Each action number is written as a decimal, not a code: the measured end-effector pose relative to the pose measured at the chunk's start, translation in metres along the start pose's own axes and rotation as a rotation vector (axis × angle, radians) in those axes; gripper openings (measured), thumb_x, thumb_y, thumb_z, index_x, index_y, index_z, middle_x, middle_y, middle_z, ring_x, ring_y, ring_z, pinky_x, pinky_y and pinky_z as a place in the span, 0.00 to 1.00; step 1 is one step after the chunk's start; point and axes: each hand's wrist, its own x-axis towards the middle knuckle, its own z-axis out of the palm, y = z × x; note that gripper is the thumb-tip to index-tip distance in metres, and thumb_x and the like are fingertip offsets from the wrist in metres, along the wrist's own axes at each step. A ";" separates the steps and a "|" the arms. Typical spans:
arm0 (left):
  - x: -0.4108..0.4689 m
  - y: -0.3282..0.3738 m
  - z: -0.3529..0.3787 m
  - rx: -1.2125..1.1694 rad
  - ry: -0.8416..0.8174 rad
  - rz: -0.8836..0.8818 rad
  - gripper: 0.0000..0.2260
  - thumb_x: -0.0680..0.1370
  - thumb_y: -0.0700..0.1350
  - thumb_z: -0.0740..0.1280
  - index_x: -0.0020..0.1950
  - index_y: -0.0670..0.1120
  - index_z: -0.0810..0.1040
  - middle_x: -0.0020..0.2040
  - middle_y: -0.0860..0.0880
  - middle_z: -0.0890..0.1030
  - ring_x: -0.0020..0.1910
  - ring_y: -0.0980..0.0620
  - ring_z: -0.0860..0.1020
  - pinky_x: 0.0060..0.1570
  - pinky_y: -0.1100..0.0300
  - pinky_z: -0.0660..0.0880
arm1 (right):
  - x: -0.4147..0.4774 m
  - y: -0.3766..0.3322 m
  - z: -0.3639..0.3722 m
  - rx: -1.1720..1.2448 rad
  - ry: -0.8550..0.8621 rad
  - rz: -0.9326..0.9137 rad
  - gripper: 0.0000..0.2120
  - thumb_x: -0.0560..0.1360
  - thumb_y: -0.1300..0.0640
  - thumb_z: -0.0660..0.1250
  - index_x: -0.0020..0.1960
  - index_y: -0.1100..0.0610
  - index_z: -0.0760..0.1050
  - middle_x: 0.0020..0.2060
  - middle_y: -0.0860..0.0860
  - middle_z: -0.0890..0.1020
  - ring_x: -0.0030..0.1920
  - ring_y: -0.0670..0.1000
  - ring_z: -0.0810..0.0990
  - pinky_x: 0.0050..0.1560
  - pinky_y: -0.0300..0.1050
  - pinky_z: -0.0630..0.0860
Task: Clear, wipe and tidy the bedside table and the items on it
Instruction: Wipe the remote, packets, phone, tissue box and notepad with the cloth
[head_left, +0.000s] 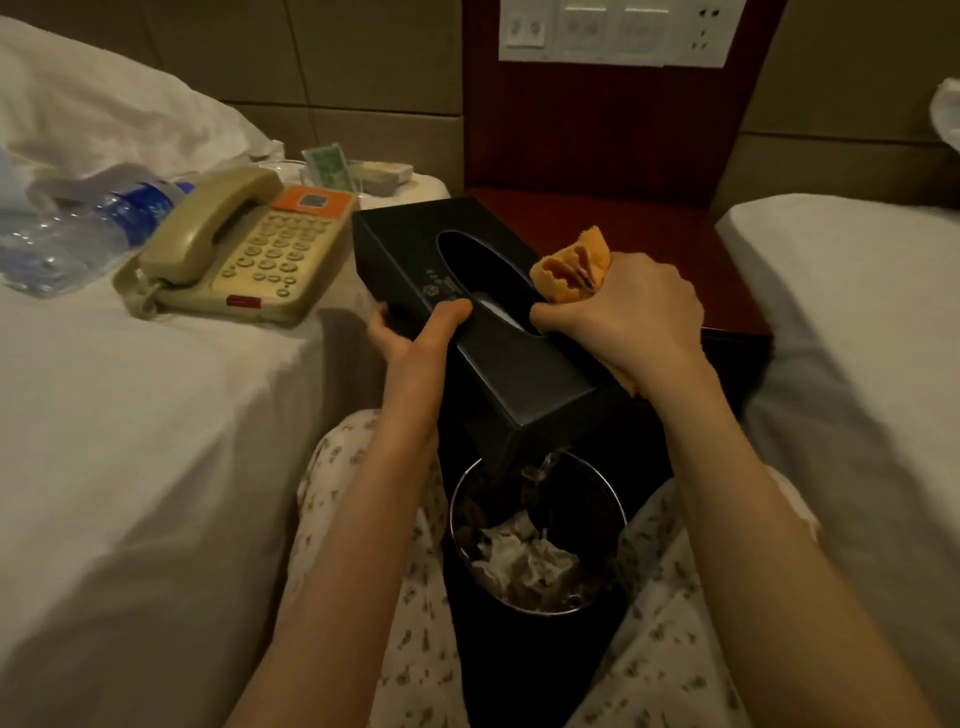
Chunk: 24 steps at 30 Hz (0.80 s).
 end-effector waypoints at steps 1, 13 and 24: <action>0.000 -0.005 0.002 -0.023 0.002 -0.050 0.36 0.73 0.49 0.69 0.74 0.53 0.50 0.63 0.47 0.70 0.49 0.53 0.75 0.41 0.59 0.74 | -0.005 0.006 0.002 -0.003 0.023 0.008 0.24 0.62 0.34 0.69 0.39 0.54 0.69 0.35 0.49 0.74 0.40 0.54 0.76 0.38 0.46 0.68; -0.017 -0.071 -0.021 -0.039 -0.082 -0.145 0.36 0.71 0.43 0.71 0.75 0.50 0.56 0.54 0.50 0.75 0.45 0.54 0.77 0.34 0.65 0.77 | -0.042 0.050 0.031 0.253 -0.197 0.054 0.21 0.72 0.35 0.62 0.54 0.51 0.69 0.42 0.47 0.77 0.43 0.50 0.76 0.43 0.47 0.73; -0.027 -0.127 -0.035 0.043 -0.363 -0.424 0.41 0.60 0.45 0.71 0.72 0.49 0.62 0.52 0.48 0.77 0.46 0.51 0.79 0.39 0.58 0.75 | -0.024 0.075 0.109 0.058 0.024 -0.047 0.16 0.74 0.47 0.68 0.56 0.55 0.76 0.54 0.52 0.71 0.55 0.52 0.70 0.47 0.41 0.67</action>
